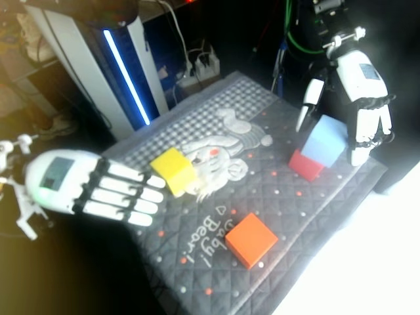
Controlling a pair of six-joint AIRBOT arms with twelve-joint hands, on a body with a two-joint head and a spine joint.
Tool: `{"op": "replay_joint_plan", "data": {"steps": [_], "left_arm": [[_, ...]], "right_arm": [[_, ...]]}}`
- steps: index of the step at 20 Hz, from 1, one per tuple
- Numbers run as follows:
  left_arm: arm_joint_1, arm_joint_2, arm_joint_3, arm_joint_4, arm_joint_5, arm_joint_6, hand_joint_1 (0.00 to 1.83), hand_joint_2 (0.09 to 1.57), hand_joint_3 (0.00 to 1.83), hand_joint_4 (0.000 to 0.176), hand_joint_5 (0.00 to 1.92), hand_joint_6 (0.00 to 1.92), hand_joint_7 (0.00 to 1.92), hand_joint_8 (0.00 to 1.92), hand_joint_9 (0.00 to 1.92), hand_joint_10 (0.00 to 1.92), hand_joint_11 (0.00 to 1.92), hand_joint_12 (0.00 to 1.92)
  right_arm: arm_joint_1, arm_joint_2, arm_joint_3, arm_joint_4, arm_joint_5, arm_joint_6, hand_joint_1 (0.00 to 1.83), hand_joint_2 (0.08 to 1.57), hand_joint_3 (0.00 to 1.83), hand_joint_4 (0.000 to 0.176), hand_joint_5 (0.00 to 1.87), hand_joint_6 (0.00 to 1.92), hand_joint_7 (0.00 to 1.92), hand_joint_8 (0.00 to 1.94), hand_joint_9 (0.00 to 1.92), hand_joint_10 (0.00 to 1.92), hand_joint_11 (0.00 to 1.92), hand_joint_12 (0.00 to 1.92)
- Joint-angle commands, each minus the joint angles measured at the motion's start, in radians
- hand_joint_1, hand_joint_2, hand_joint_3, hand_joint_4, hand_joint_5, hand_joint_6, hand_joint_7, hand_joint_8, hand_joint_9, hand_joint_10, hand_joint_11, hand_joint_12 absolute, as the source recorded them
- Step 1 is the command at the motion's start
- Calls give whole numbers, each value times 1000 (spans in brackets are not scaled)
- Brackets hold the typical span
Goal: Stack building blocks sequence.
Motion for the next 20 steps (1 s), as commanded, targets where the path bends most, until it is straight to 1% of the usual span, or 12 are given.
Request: {"op": "replay_joint_plan", "data": {"steps": [1,2,3,6,7,9,11,13,14,15,18,20], "left_arm": [[-2,5,-2,-9,-107,0,962,853,0,65,360,0,389,0,457,0,178,976],[-1,7,-5,-9,-111,0,948,849,0,70,317,0,348,0,401,0,124,953],[0,11,-10,-9,-117,0,926,851,0,82,290,0,317,0,362,0,84,938],[3,16,-15,-11,-127,0,752,849,0,164,152,0,189,0,273,3,20,1085],[5,18,-17,-12,-132,0,714,834,0,174,111,0,163,0,247,1,3,1052],[12,42,-50,-58,-177,42,619,800,0,176,3,0,13,0,34,0,0,876],[22,89,-106,-117,-240,104,564,824,3,176,0,0,0,0,0,0,0,764],[47,155,-179,-141,-338,115,525,822,0,176,0,0,0,0,0,0,0,507],[67,190,-219,-155,-395,126,468,819,0,176,0,0,0,0,0,0,0,379],[129,276,-320,-200,-531,168,477,820,0,176,0,0,0,0,0,0,0,32],[249,384,-446,-229,-711,170,532,818,0,176,0,0,0,0,0,0,0,0],[349,459,-543,-240,-827,170,671,836,4,176,0,0,0,0,0,0,2,2]], "right_arm": [[7,4,5,28,120,2,742,1279,0,112,507,2,229,2,179,4,231,29],[7,4,5,28,120,2,741,1276,0,92,507,2,235,3,197,10,248,36],[7,4,4,28,120,2,784,1287,0,89,514,3,235,2,196,7,246,33],[7,4,3,28,120,2,867,1304,4,72,560,11,242,1,194,1,214,17],[7,4,3,28,120,2,855,1315,7,75,552,5,236,0,179,0,190,7],[7,4,2,28,125,2,879,1327,7,100,536,0,240,1,182,2,186,5],[7,11,-3,28,152,2,894,1365,20,100,541,3,257,7,189,4,193,8],[7,28,-14,27,202,2,983,1394,22,46,552,4,268,6,176,0,215,17],[12,35,-18,26,230,2,902,1423,29,84,540,1,254,2,145,0,141,10],[32,39,-20,15,276,2,1002,1435,19,68,551,2,264,4,158,4,172,25],[72,34,-24,-24,287,2,1069,1425,6,55,563,4,287,5,167,2,182,21],[100,23,-33,-66,287,2,708,1415,5,89,544,1,302,4,199,6,179,12]]}}
